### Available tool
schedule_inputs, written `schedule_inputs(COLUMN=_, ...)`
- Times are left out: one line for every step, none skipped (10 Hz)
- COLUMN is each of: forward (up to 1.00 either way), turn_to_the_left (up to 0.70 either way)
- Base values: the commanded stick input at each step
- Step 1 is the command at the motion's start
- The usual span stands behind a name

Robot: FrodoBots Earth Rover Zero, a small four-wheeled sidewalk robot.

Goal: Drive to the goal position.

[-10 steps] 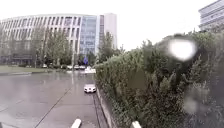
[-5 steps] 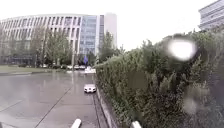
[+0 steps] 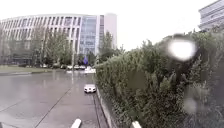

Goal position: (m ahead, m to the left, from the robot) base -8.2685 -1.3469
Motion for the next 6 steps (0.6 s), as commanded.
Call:
schedule_inputs(forward=0.05, turn_to_the_left=0.0)
schedule_inputs(forward=0.05, turn_to_the_left=0.0)
schedule_inputs(forward=0.05, turn_to_the_left=0.0)
schedule_inputs(forward=0.05, turn_to_the_left=0.0)
schedule_inputs(forward=0.05, turn_to_the_left=0.0)
schedule_inputs(forward=0.05, turn_to_the_left=0.0)
